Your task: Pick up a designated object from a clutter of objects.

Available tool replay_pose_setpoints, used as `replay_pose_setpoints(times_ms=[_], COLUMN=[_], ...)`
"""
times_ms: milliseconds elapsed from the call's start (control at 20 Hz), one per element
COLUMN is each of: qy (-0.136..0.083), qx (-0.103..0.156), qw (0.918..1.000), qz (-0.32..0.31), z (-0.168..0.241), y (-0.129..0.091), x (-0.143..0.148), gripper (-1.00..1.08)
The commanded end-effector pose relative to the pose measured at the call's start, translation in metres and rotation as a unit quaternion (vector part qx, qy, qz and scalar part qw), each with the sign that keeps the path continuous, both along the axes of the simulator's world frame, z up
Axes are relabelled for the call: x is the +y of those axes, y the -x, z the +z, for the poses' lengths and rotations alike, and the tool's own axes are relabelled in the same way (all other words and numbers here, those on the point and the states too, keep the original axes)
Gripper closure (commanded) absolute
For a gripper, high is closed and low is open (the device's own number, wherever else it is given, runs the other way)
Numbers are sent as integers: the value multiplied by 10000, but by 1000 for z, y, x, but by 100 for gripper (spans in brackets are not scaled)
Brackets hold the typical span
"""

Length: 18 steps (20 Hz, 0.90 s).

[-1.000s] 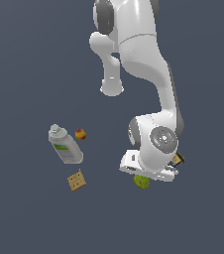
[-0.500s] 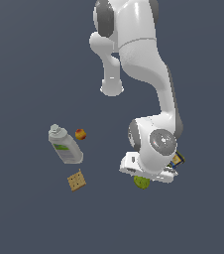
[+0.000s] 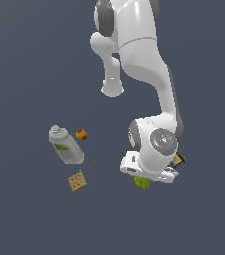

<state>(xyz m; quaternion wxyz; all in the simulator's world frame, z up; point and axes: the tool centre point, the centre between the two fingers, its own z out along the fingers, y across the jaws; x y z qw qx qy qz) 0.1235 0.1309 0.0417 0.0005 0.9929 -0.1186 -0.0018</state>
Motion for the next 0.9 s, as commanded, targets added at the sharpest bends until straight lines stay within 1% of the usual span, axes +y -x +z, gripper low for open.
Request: replay_pose_setpoints(times_ms=[0,200,400,600,850], qy=[-3,-3,-3,0,0], qx=[-13,-13,-13,-15,-15], qw=[10000,10000,10000,10000,10000], qz=[2,2,2,3,3], z=[6,22,48,86,143], y=[0,2,7,12,21], x=[2,6,13,23,37], gripper=[108,108,108,108,108])
